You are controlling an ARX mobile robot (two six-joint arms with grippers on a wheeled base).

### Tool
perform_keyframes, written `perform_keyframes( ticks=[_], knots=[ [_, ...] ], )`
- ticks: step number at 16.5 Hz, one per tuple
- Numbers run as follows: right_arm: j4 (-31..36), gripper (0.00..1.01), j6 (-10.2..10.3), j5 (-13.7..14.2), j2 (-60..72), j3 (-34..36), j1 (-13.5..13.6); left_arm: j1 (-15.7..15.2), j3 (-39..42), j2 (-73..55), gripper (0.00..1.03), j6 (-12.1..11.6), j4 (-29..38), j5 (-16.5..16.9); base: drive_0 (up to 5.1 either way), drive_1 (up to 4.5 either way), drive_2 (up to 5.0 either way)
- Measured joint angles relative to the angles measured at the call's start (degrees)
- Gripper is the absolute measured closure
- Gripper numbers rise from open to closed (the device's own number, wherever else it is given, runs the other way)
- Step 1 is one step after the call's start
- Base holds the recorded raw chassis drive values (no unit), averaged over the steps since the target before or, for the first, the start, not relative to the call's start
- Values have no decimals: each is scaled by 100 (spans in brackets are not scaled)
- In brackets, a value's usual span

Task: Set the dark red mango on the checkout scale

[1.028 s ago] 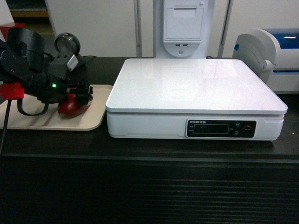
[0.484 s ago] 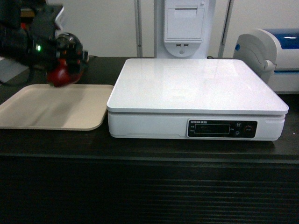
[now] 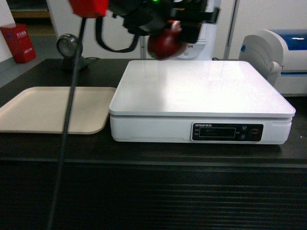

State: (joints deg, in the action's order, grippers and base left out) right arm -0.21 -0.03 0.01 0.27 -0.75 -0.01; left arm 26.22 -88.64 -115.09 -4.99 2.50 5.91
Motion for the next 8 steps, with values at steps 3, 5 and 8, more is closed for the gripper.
perform_keyframes(
  ticks=[3,5,8],
  knots=[
    [-2,3,0,0,0,0,0,439,-769,-723,43,212,-358,-442,0,0,0],
    [-2,3,0,0,0,0,0,470,-1266,-1281,43,507,-726,-710,0,0,0],
    [0,3,0,0,0,0,0,476,-2225,-1941,43,1025,-1329,-1086,0,0,0]
  ],
)
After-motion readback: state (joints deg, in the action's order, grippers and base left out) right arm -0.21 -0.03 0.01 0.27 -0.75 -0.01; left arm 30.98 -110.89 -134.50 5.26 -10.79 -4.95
